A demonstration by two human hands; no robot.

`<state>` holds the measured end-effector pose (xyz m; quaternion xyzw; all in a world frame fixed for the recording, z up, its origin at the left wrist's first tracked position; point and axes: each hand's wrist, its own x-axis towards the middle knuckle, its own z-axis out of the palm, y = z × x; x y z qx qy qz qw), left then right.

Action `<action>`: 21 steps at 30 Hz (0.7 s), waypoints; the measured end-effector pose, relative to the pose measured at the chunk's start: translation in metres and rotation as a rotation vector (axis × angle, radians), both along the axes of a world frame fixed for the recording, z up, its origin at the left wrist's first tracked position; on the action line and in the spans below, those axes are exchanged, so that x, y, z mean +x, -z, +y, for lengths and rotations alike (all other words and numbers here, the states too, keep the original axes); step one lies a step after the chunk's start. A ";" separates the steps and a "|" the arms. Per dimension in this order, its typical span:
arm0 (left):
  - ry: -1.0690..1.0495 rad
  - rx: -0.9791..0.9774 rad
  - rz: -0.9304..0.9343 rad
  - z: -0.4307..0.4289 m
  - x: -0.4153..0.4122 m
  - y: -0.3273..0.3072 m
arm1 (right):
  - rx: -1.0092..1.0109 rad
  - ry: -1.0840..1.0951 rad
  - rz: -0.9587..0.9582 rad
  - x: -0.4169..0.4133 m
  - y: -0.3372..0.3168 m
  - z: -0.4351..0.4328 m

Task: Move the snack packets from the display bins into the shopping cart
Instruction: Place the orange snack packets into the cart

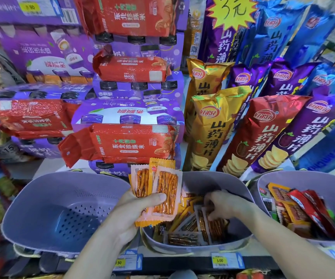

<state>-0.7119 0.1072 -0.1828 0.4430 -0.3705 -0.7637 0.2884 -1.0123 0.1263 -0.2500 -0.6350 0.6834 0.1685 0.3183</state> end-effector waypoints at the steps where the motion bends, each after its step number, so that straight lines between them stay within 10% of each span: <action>1: -0.001 0.001 -0.005 0.000 0.000 0.000 | -0.022 -0.016 0.006 0.001 0.001 0.001; 21: -0.024 0.012 -0.019 -0.002 -0.005 -0.002 | 0.082 0.133 -0.243 0.018 -0.006 0.012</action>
